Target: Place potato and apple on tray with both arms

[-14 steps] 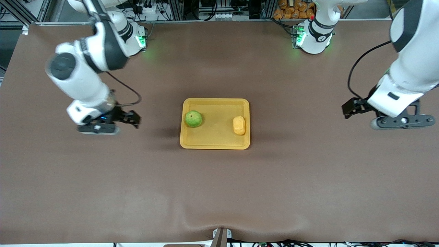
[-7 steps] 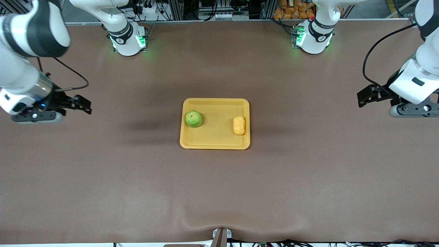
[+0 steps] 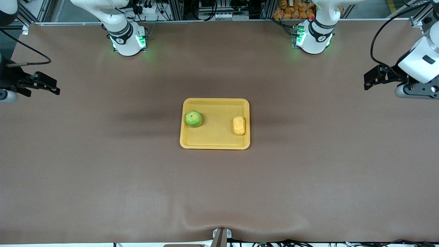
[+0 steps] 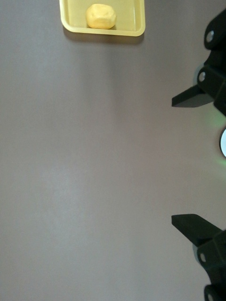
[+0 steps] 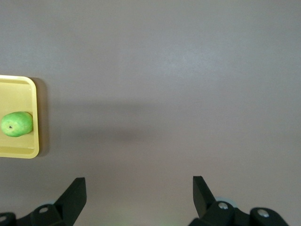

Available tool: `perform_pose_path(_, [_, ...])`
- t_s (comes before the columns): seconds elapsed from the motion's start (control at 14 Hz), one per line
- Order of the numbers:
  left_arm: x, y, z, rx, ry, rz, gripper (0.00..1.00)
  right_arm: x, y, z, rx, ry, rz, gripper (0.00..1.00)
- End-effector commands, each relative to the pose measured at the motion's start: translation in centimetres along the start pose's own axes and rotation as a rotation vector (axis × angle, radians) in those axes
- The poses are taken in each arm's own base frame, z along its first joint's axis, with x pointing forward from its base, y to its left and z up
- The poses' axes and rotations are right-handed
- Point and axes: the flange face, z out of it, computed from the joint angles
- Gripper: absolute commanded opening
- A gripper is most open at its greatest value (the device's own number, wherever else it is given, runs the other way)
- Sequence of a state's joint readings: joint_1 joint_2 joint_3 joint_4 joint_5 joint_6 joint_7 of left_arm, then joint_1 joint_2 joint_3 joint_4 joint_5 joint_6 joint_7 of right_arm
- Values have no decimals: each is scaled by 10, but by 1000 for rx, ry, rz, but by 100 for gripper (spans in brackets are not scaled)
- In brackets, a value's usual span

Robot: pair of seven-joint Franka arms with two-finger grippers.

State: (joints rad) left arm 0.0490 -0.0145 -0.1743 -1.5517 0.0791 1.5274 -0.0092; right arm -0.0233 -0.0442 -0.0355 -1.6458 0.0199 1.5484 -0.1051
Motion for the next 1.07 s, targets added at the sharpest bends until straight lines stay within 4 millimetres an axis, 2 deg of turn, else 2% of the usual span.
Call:
perform_pose_path(0.0, [-27,6,-11,-8,2,18,100,-15,-9,-14,19,-14,-12,100])
perform_pose_path(0.14, [-41,8,-16,-9,8,14,100,-15,-6,-16,21,-8,-5,100])
perform_pose_path(0.29, [-54,1,-19,-22,13,9,100,-15,-4,-16,24,-9,-4,100])
perform_pose_path(0.57, [-60,-3,-21,-56,-17,-5,100,-17,-4,-22,24,-1,0,100])
perform_pose_path(0.71, [-62,7,-22,-52,-23,8,100,-16,-3,-28,25,7,1,100])
perform_pose_path(1.0, [-59,5,-24,-46,-17,1,100,-16,-1,-29,25,5,4,100])
